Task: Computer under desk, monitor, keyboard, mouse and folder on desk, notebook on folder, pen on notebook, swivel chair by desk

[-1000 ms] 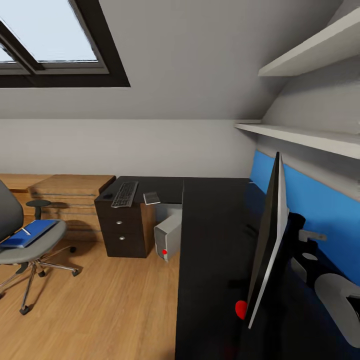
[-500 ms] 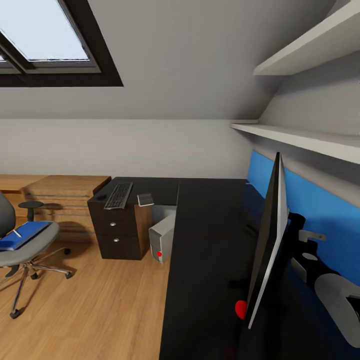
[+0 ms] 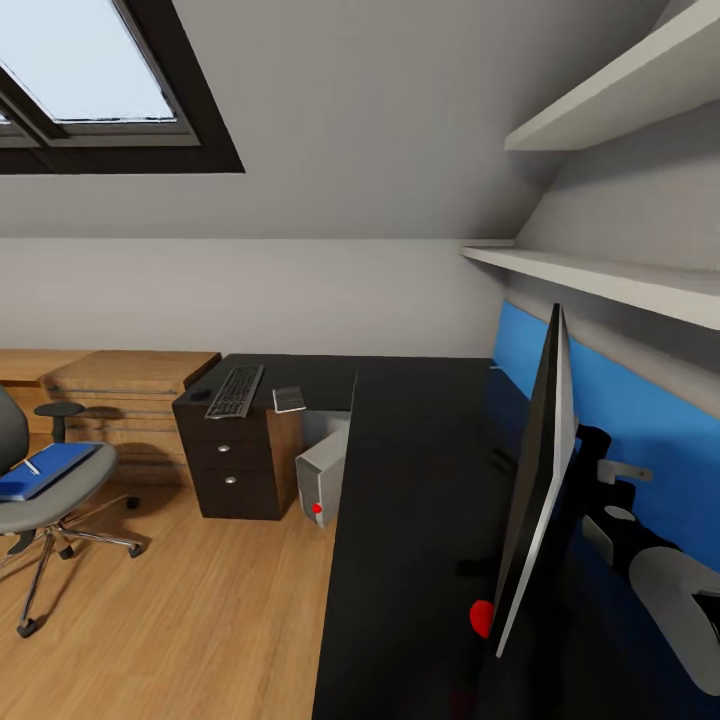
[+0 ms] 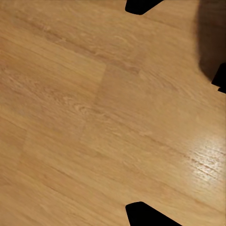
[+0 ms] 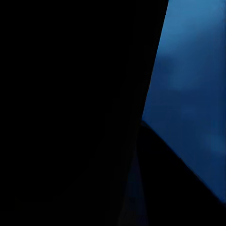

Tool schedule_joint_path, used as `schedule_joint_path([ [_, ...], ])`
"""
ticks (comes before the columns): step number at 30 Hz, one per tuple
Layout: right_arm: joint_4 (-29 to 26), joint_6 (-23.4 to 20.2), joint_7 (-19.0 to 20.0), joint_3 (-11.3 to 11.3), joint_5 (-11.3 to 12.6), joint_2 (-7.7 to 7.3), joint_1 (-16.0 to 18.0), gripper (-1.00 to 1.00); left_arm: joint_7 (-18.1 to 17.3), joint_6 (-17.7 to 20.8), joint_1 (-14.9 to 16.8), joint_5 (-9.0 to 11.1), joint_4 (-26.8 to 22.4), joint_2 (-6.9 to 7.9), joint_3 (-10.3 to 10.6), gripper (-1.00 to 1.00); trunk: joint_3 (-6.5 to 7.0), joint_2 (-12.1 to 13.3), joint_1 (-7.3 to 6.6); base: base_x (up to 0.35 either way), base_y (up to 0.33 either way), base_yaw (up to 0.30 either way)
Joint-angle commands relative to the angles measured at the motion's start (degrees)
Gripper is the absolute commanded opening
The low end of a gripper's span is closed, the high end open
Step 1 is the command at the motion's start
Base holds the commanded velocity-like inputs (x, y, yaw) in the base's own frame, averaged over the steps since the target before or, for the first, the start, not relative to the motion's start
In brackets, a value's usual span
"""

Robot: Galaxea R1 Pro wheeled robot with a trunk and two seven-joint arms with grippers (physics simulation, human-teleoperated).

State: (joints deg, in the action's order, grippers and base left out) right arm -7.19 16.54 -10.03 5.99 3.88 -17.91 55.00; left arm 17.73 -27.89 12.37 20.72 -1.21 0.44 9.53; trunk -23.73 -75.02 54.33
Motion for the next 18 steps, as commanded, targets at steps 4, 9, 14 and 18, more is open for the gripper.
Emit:
schedule_joint_path([
  [4,-0.03,0.43,-0.16,-3.49,0.52,-0.02,0.02,-1.0,0.27,-0.07,0.02,0.29,-0.02,0.0,0.49,1.0,-0.07,-0.03,0.0,0.0,0.0,0.0],
  [9,-0.02,0.43,-0.17,-3.53,0.52,-0.02,0.02,-1.0,0.29,-0.06,0.02,0.29,-0.02,0.14,0.45,1.0,-0.07,-0.03,0.0,0.0,-0.084,0.0],
  [14,-0.01,0.43,-0.22,-3.49,0.52,-0.02,0.02,-1.0,0.29,-0.06,0.02,0.29,-0.02,0.17,0.43,1.0,-0.07,-0.03,0.0,0.0,-0.151,0.0],
  [18,-0.01,0.43,-0.24,-3.49,0.52,-0.02,0.02,-1.0,0.29,-0.08,0.02,0.29,-0.02,0.18,0.42,1.0,-0.07,-0.03,0.0,0.0,-0.03,0.0],
])
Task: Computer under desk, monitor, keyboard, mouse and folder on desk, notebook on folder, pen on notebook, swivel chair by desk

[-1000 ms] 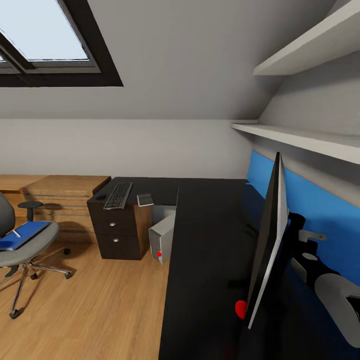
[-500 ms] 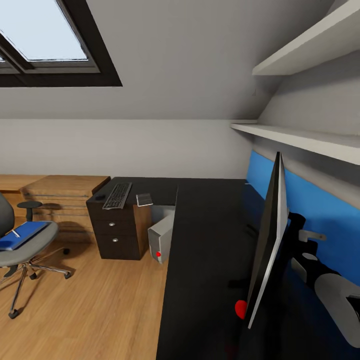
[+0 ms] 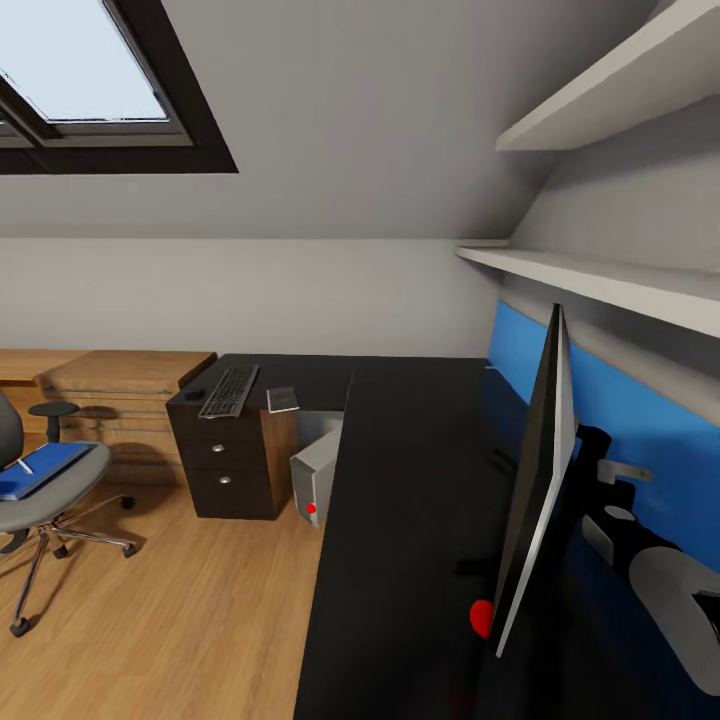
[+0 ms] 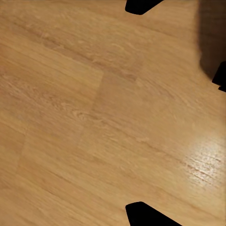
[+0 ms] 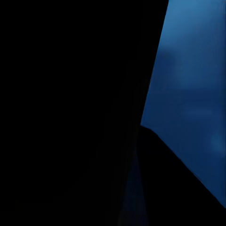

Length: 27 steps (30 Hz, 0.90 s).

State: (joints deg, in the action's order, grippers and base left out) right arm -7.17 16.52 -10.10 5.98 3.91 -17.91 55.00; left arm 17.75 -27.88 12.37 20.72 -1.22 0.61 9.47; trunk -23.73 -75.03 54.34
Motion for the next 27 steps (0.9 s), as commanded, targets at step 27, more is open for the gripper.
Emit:
schedule_joint_path([
  [27,-0.04,0.51,-0.1,-3.51,0.38,0.38,0.02,-1.0,0.27,-0.07,0.02,0.29,-0.02,-0.08,0.52,1.0,-0.07,-0.03,0.0,0.0,-0.086,0.0],
])
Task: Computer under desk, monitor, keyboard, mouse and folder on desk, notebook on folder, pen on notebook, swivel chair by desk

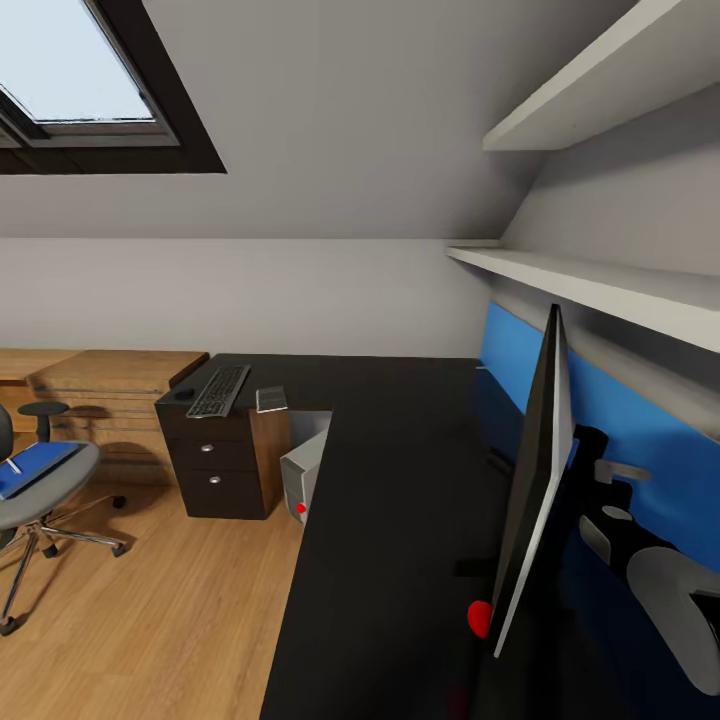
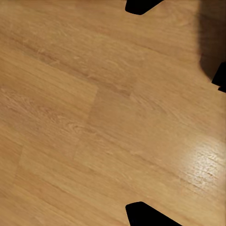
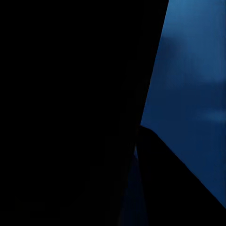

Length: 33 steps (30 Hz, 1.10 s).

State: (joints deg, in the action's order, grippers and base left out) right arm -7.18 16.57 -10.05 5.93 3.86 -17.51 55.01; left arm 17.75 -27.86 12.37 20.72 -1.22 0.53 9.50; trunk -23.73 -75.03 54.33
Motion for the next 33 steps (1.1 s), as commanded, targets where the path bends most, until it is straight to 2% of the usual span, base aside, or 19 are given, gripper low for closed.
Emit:
schedule_joint_path([
  [1,-0.03,0.47,-0.15,-3.47,0.43,-0.02,0.01,-1.0,0.27,-0.08,0.02,0.29,-0.02,0.0,0.48,1.0,-0.07,-0.03,0.0,0.0,-0.005,0.0],
  [33,-0.03,0.42,-0.15,-3.47,0.36,0.02,0.01,-1.0,0.27,-0.03,0.02,0.29,-0.02,-0.07,0.47,1.0,-0.07,-0.03,0.0,0.0,0.021,0.0],
])
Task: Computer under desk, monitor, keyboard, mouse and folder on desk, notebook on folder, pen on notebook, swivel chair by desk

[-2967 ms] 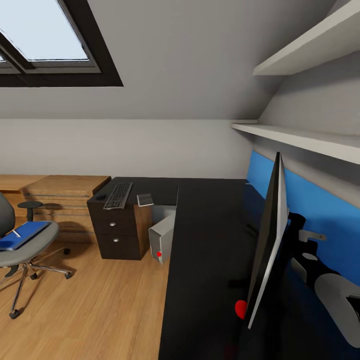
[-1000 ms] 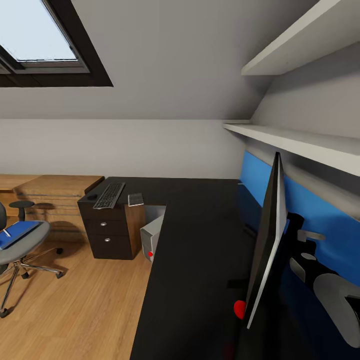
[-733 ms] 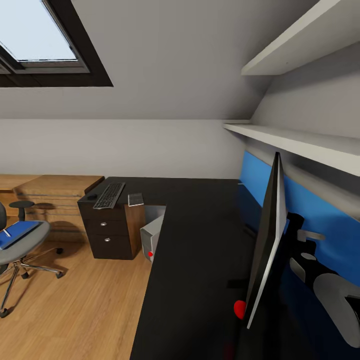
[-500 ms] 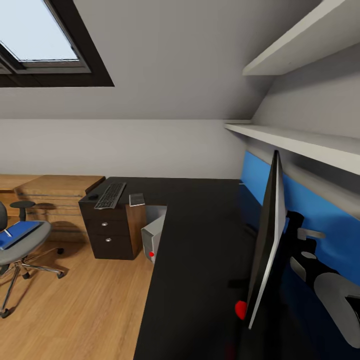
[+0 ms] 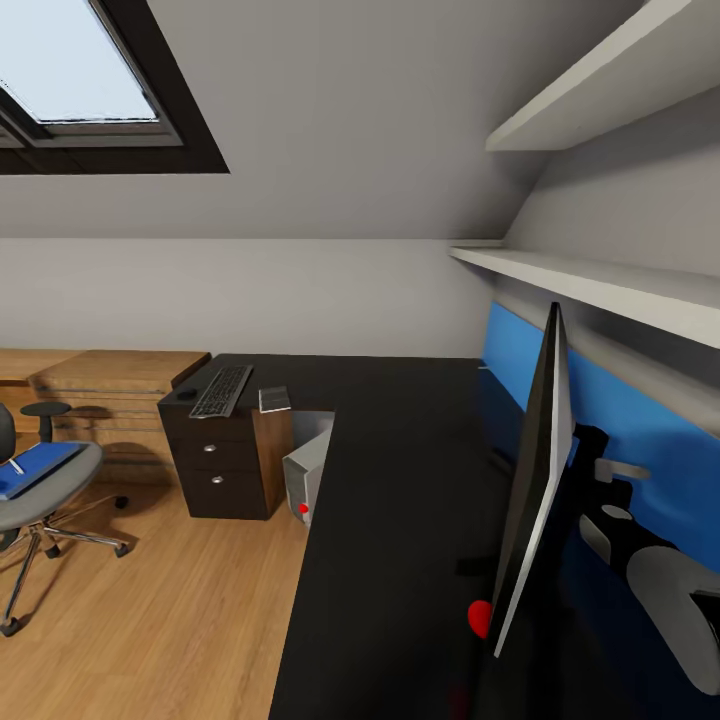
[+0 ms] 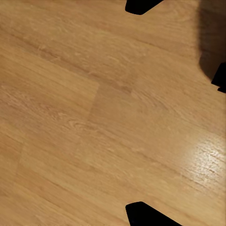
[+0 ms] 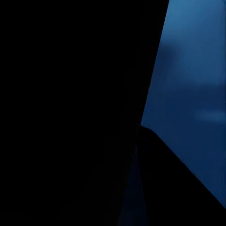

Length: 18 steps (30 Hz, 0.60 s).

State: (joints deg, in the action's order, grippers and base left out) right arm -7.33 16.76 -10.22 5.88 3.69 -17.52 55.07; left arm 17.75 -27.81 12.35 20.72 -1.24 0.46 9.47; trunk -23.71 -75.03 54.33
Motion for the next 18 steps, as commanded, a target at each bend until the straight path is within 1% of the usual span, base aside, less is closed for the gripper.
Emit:
schedule_joint_path([
  [1,0.13,0.22,0.03,-3.44,0.53,0.03,-0.05,-1.0,0.26,-0.07,0.04,0.29,0.01,-0.01,0.52,1.0,-0.08,-0.03,0.0,0.0,0.0,0.0],
  [4,0.13,0.21,0.03,-3.45,0.53,0.03,-0.05,-1.0,0.26,-0.06,0.04,0.29,0.01,-0.01,0.51,1.0,-0.08,-0.03,0.0,0.0,0.0,0.0],
  [5,0.13,0.21,0.03,-3.46,0.53,0.03,-0.05,1.0,0.26,-0.06,0.04,0.29,0.01,-0.02,0.52,1.0,-0.08,-0.03,0.0,0.0,0.0,0.0],
  [18,0.13,0.21,0.02,-3.5,0.53,0.03,-0.05,1.0,0.26,-0.05,0.04,0.29,0.01,-0.02,0.55,1.0,-0.08,-0.03,0.0,0.0,0.0,0.0],
])
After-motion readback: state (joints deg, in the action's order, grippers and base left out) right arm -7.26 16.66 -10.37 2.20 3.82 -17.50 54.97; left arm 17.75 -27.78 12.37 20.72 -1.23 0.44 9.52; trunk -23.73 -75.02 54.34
